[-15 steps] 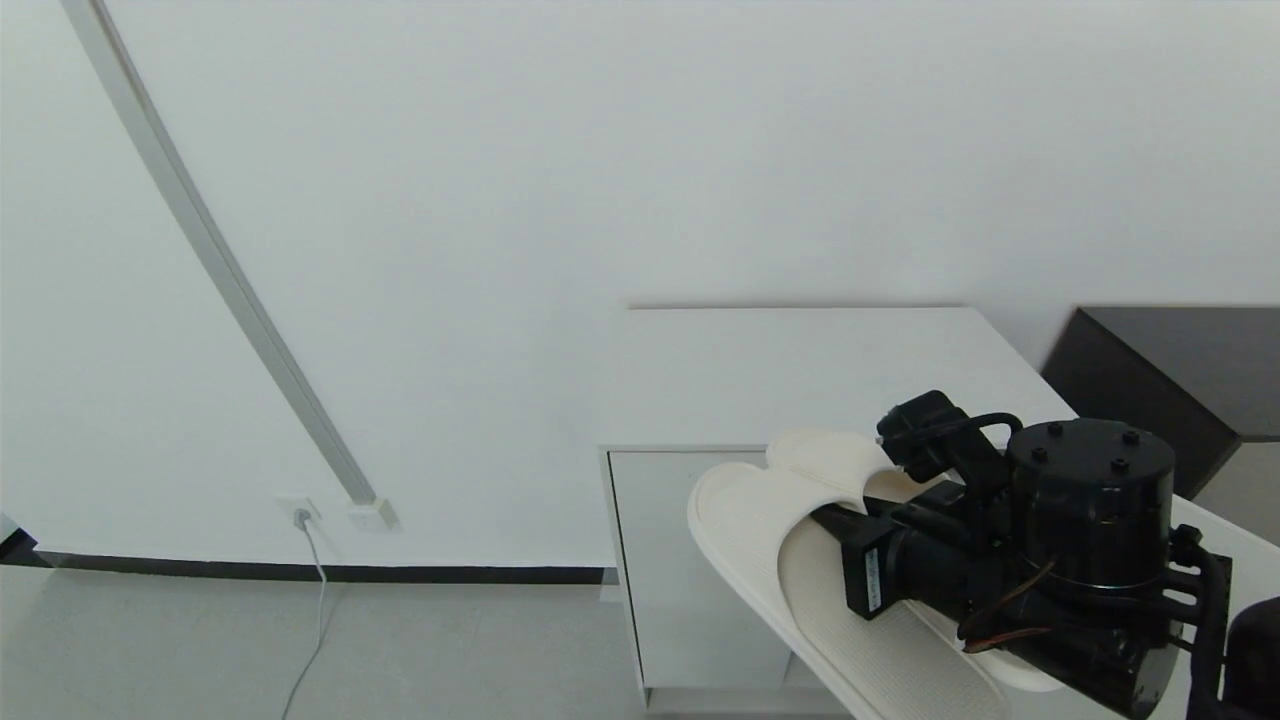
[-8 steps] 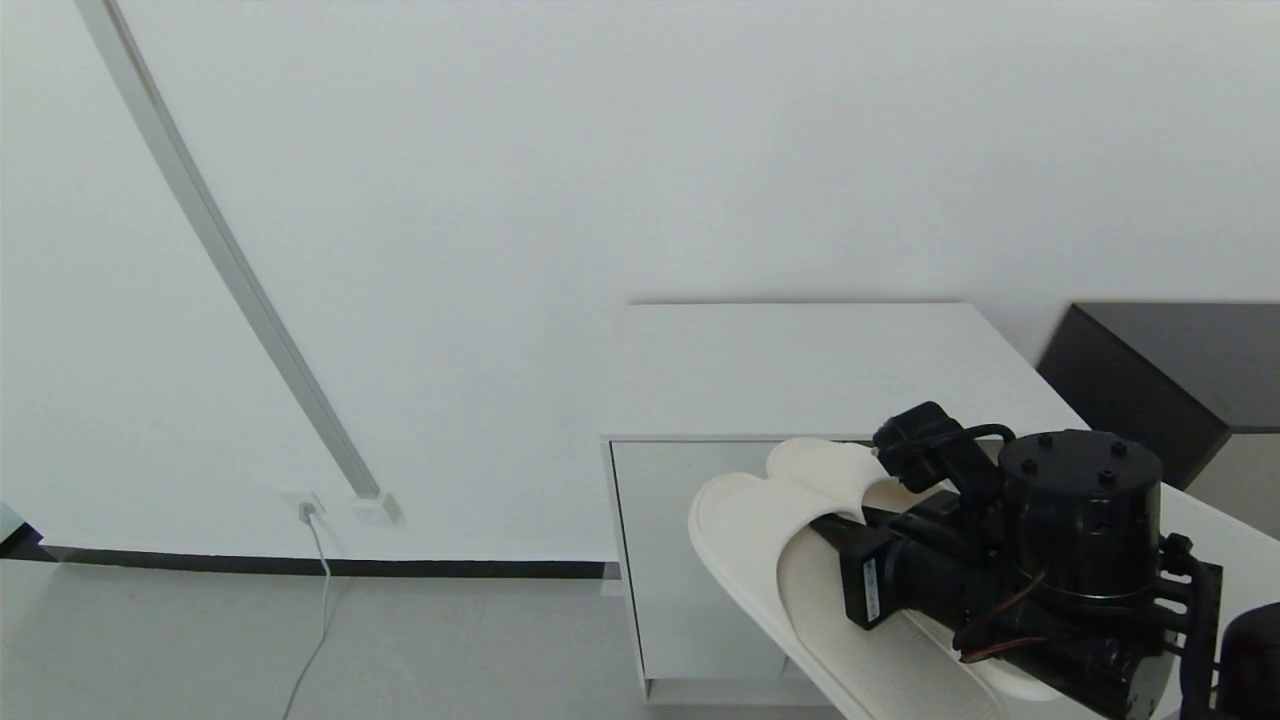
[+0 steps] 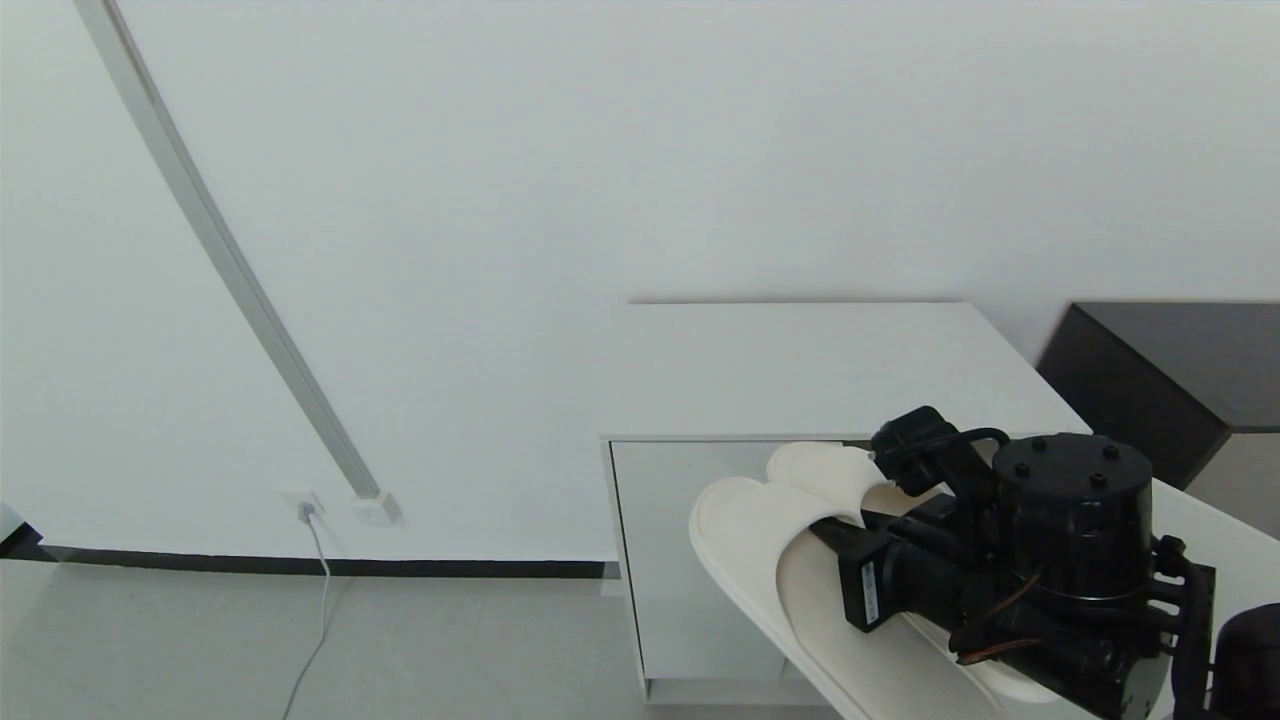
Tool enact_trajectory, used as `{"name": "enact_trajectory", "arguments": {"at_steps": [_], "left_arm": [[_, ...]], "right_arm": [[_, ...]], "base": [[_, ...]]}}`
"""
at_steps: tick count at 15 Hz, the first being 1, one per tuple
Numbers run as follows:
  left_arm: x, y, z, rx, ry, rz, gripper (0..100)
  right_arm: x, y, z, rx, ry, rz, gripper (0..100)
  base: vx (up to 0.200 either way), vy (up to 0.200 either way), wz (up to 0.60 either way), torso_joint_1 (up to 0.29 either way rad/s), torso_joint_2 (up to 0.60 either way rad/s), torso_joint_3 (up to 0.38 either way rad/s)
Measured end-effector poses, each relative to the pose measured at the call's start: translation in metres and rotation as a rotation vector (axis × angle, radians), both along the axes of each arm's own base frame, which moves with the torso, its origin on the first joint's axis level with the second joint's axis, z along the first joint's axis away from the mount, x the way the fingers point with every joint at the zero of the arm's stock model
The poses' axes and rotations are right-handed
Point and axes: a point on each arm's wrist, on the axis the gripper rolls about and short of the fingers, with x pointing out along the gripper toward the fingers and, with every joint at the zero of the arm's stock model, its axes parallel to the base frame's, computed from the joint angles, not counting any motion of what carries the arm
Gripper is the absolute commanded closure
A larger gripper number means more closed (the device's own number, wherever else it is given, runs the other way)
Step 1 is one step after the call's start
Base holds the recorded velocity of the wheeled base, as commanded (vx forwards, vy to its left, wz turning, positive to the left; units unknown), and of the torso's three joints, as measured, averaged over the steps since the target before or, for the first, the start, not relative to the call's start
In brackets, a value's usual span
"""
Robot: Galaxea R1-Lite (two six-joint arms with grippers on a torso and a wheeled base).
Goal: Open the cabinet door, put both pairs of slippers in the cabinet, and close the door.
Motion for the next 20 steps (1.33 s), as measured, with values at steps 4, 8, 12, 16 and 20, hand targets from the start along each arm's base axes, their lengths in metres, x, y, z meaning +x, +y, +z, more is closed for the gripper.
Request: {"name": "enact_trajectory", "arguments": {"at_steps": [4,8,12,16,20], "left_arm": [[0.000,0.000,0.000,0.001,0.000,0.000,100],[0.000,0.000,0.000,0.001,0.000,0.000,100],[0.000,0.000,0.000,0.000,0.000,-0.002,100],[0.000,0.000,0.000,0.000,0.000,-0.001,100],[0.000,0.000,0.000,0.000,0.000,-0.001,100]], "right_arm": [[0.000,0.000,-0.001,-0.002,0.002,0.000,100],[0.000,0.000,-0.001,-0.002,0.004,0.001,100],[-0.002,0.000,-0.003,-0.010,0.010,0.005,100],[-0.009,0.004,-0.003,-0.017,0.004,0.008,100],[-0.017,0.007,-0.001,-0.015,-0.005,0.020,100]], "base": [[0.000,-0.100,0.00,0.007,0.00,0.002],[0.000,-0.200,0.00,0.000,0.00,0.002],[0.000,-0.200,0.00,0.008,0.00,0.004],[0.000,-0.200,0.00,0.008,0.00,0.005],[0.000,-0.200,0.00,0.001,0.00,0.004]]}}
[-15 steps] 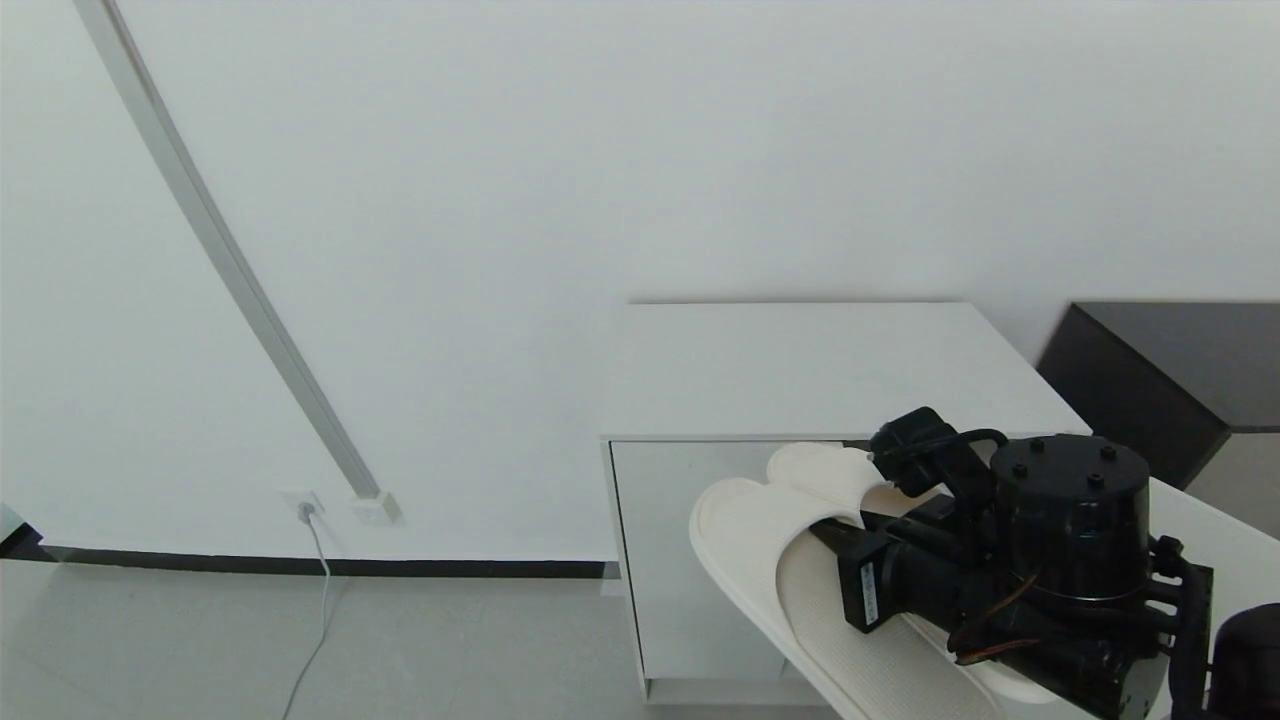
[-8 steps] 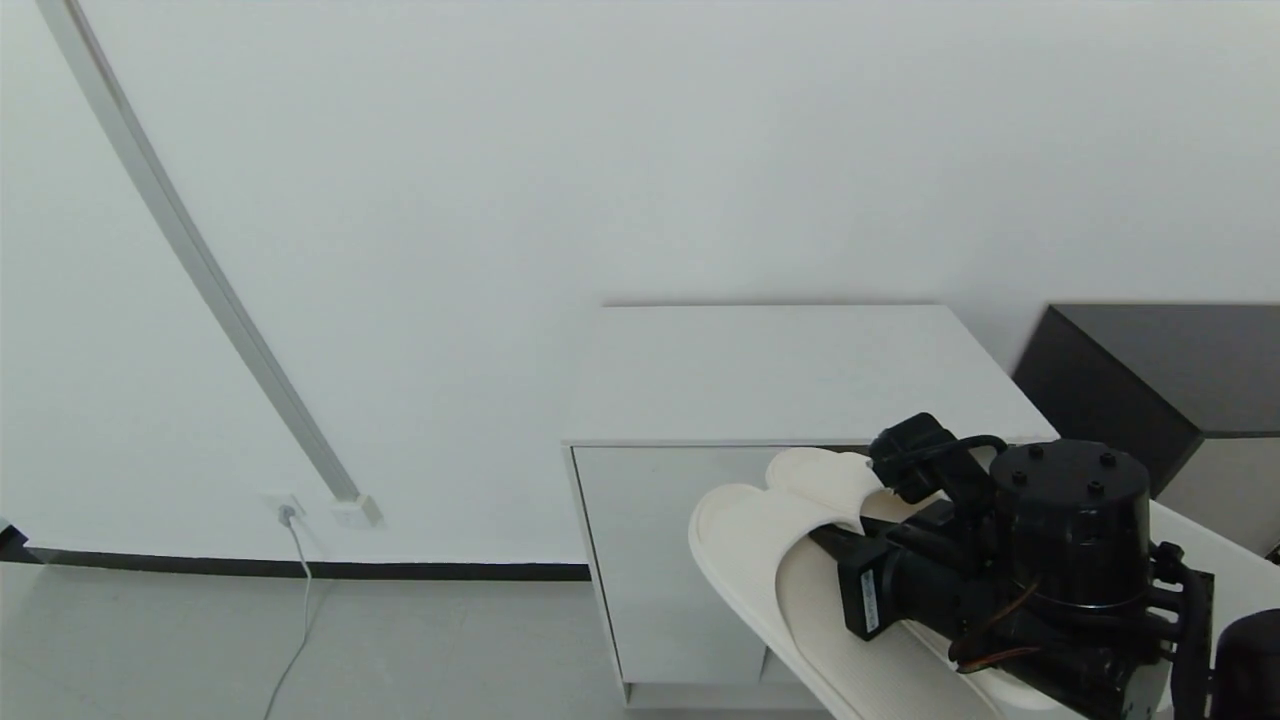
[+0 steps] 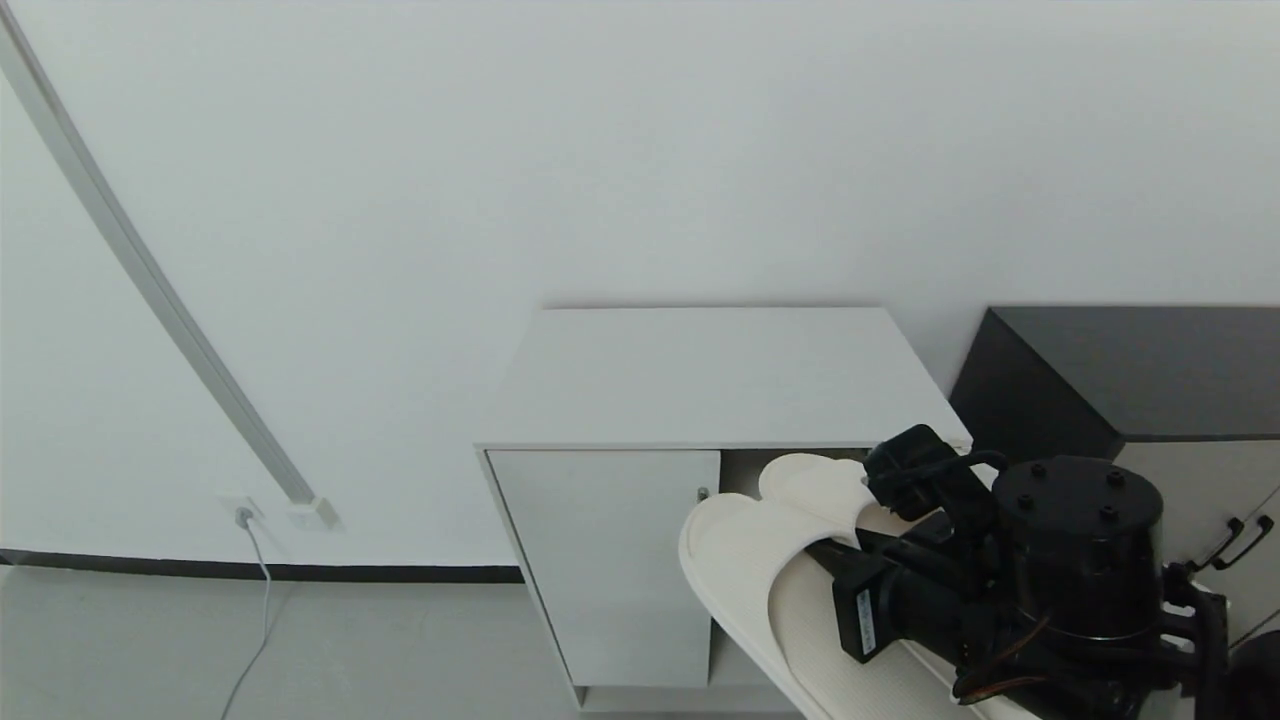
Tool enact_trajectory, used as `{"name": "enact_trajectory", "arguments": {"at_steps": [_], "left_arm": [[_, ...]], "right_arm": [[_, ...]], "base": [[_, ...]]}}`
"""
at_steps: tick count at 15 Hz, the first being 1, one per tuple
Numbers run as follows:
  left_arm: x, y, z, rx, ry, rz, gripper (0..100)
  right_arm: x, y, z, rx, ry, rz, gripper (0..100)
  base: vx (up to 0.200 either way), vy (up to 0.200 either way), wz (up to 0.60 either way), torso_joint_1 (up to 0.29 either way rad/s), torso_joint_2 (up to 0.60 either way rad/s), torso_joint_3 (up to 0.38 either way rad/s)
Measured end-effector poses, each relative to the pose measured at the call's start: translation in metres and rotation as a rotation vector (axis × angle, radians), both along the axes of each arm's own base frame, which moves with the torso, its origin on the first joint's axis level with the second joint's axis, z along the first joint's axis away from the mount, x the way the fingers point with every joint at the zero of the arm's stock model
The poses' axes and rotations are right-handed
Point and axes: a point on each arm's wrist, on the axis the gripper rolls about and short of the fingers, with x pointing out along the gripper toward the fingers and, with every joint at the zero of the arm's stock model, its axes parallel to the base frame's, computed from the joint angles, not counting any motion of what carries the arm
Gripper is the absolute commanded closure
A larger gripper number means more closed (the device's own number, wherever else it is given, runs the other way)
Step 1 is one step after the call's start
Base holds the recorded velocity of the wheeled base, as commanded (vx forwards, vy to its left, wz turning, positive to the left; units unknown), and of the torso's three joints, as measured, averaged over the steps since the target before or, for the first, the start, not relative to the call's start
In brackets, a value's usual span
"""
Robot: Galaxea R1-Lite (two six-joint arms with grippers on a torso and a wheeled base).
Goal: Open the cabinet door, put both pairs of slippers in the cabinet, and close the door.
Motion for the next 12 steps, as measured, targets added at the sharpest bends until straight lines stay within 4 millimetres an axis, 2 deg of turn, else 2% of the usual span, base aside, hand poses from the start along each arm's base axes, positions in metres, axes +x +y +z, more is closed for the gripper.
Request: {"name": "enact_trajectory", "arguments": {"at_steps": [3,12], "left_arm": [[0.000,0.000,0.000,0.000,0.000,0.000,100],[0.000,0.000,0.000,-0.003,0.000,0.004,100]], "right_arm": [[-0.003,-0.001,0.001,0.005,-0.003,0.006,100],[-0.016,0.000,0.006,0.030,-0.012,0.045,100]], "base": [[0.000,-0.200,0.00,0.002,0.00,0.002],[0.000,0.000,0.00,0.000,0.00,0.000]]}}
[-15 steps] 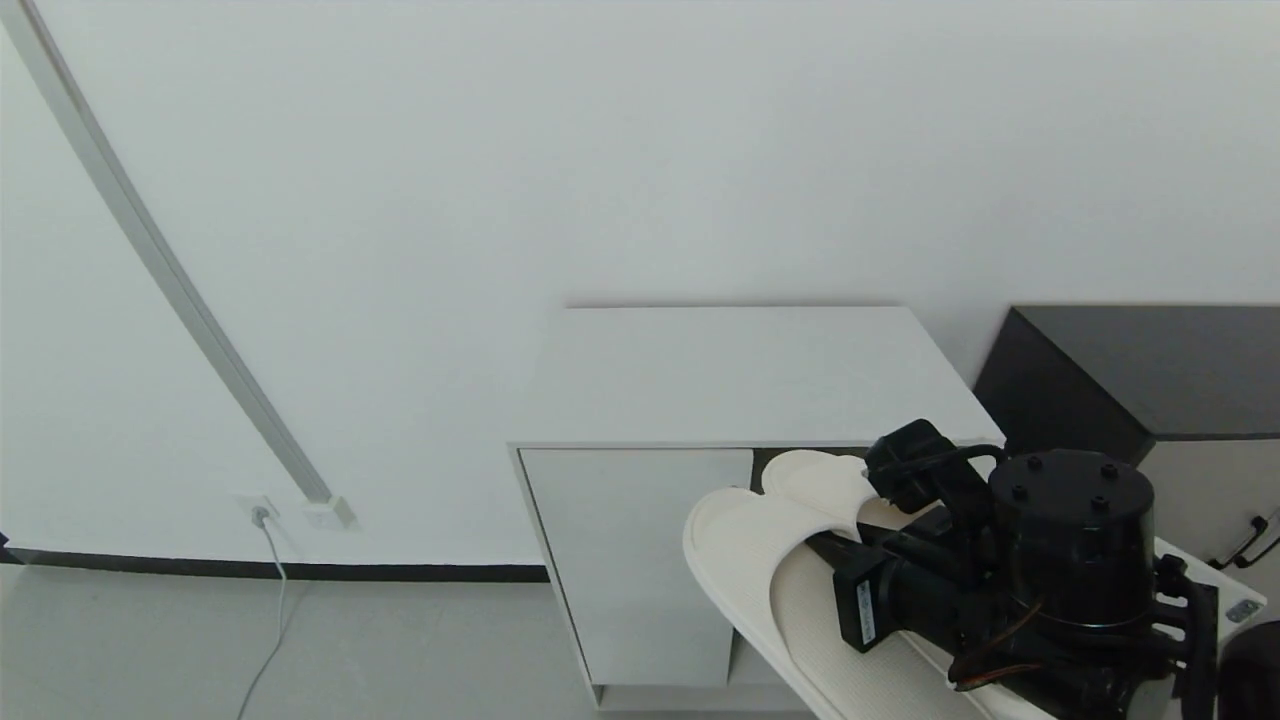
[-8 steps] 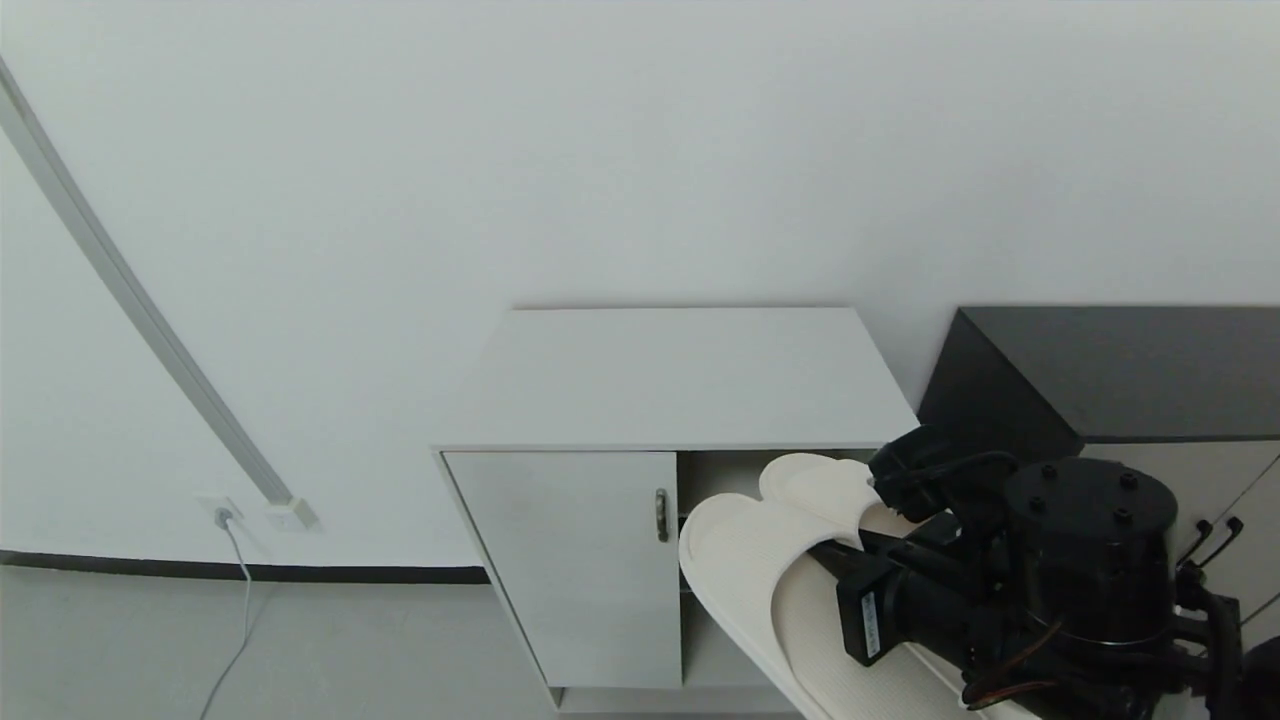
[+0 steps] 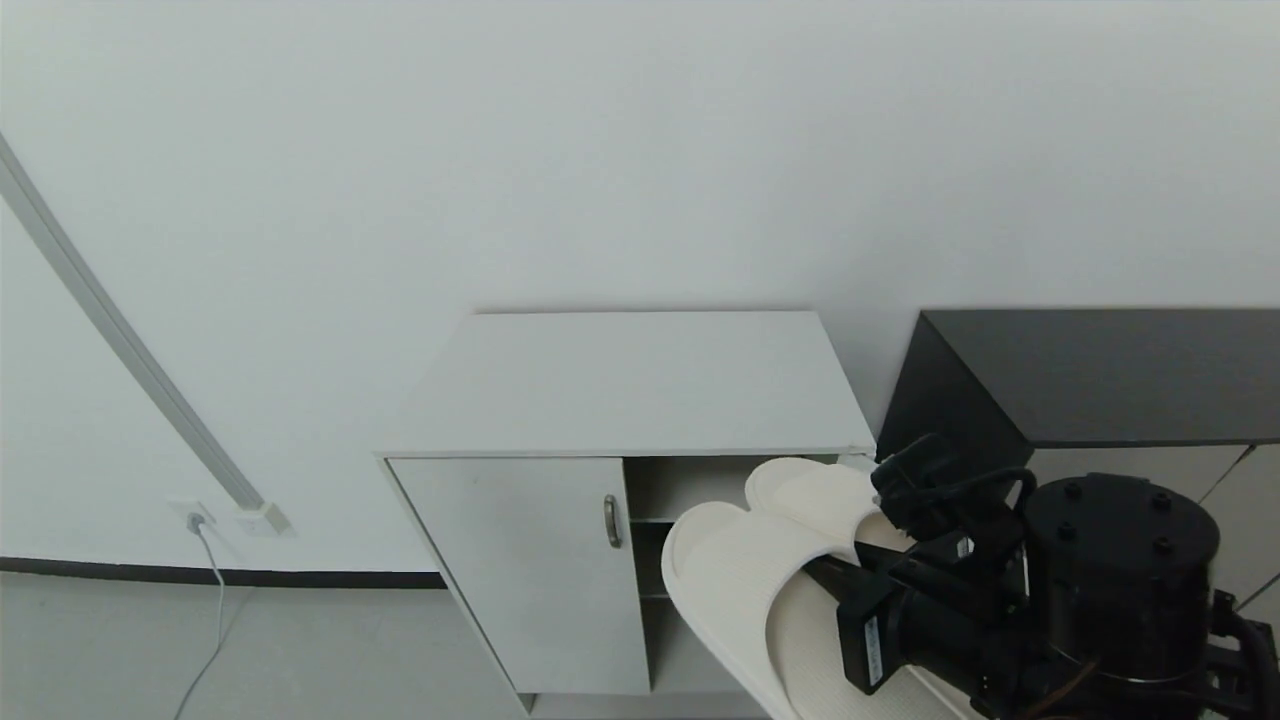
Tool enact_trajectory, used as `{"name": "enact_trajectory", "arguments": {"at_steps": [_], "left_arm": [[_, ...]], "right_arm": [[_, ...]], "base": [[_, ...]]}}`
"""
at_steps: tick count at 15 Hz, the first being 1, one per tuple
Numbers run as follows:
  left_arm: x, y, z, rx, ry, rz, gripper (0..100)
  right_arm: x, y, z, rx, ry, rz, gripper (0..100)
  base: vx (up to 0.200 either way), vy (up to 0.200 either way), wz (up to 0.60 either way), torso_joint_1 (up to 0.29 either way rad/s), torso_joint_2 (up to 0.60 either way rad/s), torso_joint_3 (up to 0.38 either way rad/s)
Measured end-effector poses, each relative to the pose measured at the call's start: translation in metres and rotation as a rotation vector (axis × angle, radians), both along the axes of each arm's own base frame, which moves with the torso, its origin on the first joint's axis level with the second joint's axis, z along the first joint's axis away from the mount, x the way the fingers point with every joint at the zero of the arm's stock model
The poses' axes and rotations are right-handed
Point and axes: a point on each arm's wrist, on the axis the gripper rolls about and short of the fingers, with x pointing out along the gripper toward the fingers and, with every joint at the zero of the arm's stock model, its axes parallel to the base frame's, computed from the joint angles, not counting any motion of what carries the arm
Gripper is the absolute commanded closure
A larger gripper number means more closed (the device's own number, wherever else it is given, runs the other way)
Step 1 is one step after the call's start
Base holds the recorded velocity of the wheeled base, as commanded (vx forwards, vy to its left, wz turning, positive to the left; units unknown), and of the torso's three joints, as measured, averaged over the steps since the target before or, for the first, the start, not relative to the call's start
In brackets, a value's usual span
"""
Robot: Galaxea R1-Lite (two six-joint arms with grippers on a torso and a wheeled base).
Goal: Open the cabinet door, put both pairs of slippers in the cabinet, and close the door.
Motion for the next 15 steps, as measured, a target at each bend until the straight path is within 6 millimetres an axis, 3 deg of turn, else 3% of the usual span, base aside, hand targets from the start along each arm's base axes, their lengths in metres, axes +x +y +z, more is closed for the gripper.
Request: {"name": "enact_trajectory", "arguments": {"at_steps": [12,15], "left_arm": [[0.0000,0.0001,0.0000,0.000,0.000,-0.001,100],[0.0000,0.0000,0.0000,-0.001,0.000,-0.002,100]], "right_arm": [[-0.0093,0.0037,-0.0023,-0.003,0.011,0.040,100],[-0.0098,0.0038,-0.0030,-0.005,0.013,0.045,100]], "base": [[0.000,0.000,0.00,0.000,0.00,0.000],[0.000,0.000,0.00,-0.126,0.30,0.160]]}}
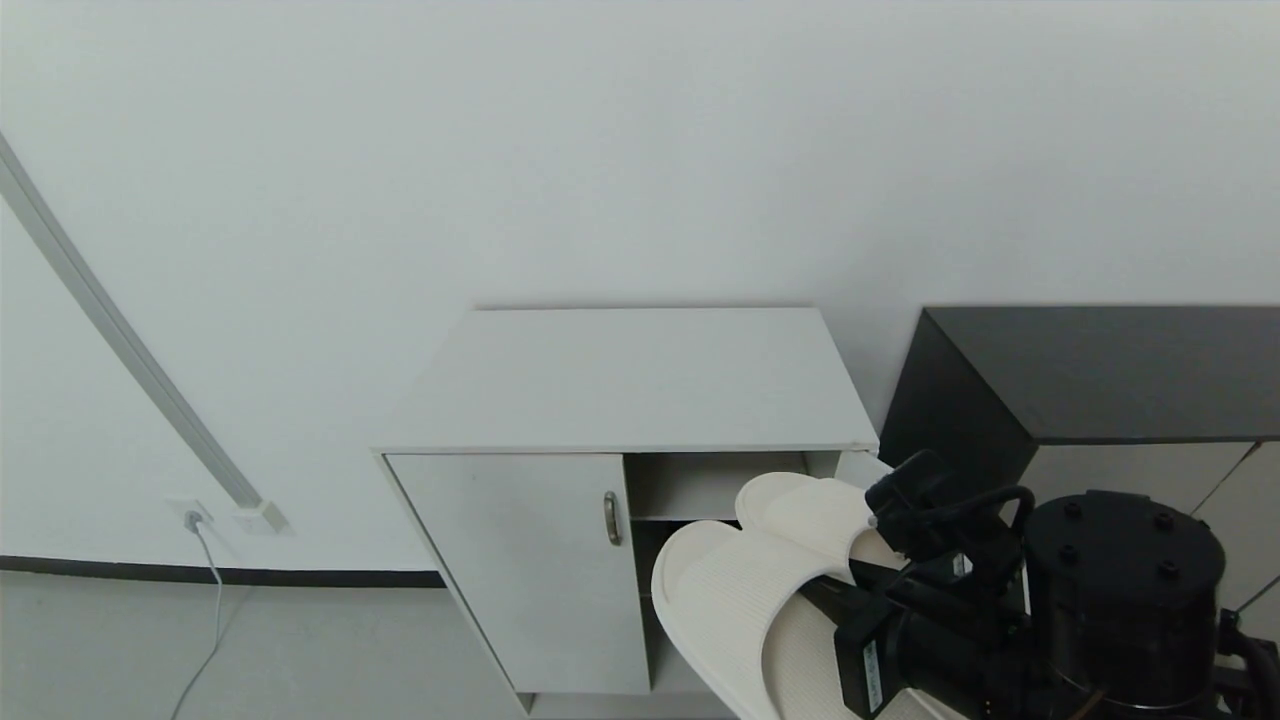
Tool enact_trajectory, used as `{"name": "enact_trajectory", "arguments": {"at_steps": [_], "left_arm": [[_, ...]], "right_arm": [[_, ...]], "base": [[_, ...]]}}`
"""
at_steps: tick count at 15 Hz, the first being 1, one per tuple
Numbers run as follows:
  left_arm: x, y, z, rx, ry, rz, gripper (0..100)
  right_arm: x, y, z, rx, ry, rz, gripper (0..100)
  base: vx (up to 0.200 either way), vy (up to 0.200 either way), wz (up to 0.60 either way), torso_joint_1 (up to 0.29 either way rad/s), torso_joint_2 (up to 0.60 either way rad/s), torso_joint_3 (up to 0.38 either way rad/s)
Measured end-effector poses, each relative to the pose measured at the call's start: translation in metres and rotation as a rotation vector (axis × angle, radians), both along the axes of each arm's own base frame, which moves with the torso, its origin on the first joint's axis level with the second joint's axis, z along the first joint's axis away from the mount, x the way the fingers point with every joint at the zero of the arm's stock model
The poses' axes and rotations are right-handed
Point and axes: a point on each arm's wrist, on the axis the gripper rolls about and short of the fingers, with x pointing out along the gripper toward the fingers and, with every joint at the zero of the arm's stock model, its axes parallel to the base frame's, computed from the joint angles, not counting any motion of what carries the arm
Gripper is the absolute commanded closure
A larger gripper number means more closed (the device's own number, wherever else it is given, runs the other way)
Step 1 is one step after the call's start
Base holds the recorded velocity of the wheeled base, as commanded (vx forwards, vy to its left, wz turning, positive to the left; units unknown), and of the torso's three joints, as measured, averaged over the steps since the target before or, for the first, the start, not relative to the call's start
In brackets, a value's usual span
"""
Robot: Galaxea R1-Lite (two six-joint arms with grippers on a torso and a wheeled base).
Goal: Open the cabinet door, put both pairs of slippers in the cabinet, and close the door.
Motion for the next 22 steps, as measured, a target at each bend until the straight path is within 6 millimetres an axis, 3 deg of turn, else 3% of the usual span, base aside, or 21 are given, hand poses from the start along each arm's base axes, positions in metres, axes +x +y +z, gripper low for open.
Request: {"name": "enact_trajectory", "arguments": {"at_steps": [9,22], "left_arm": [[0.0000,0.0000,0.0000,0.000,0.000,-0.001,100],[0.0000,0.0000,0.0000,0.000,0.000,0.001,100]], "right_arm": [[-0.0007,-0.0003,-0.0008,-0.003,0.001,0.000,100],[-0.0046,0.0034,-0.0072,-0.025,0.015,0.016,100]], "base": [[0.000,0.000,0.00,-0.164,0.38,0.210],[0.000,0.000,0.00,-0.214,0.53,0.314]]}}
